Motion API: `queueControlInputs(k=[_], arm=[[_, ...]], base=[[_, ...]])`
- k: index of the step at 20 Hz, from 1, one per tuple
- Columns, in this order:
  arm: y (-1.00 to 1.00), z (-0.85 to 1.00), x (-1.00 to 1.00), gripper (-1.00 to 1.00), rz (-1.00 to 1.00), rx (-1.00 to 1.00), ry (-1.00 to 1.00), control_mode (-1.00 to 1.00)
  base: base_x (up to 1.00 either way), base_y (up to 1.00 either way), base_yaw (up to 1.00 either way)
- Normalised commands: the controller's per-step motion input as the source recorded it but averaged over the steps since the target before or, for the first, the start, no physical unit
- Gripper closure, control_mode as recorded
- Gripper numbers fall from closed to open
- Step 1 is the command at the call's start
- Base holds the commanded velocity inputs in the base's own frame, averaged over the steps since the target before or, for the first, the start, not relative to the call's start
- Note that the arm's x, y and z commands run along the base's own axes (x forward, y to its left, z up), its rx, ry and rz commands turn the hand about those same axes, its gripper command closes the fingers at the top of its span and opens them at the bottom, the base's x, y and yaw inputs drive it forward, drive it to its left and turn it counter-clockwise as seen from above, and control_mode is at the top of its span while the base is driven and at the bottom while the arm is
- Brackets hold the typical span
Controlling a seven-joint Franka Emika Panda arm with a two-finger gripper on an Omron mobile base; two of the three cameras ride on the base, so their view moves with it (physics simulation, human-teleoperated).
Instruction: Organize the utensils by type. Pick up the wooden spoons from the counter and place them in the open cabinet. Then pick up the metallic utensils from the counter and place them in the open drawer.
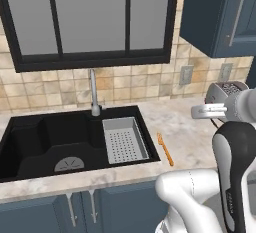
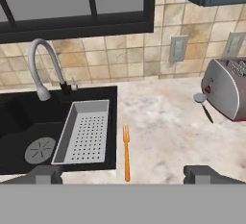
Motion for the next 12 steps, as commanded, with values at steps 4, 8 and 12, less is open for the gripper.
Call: queueControlInputs(k=[4,8,12], arm=[[0.0,0.0,0.0,-1.0,0.0,0.0,0.0,1.0],[0.0,0.0,0.0,-1.0,0.0,0.0,0.0,1.0],[0.0,0.0,0.0,-1.0,0.0,0.0,0.0,1.0]], base=[[0.0,0.0,0.0],[0.0,0.0,0.0],[0.0,0.0,0.0]])
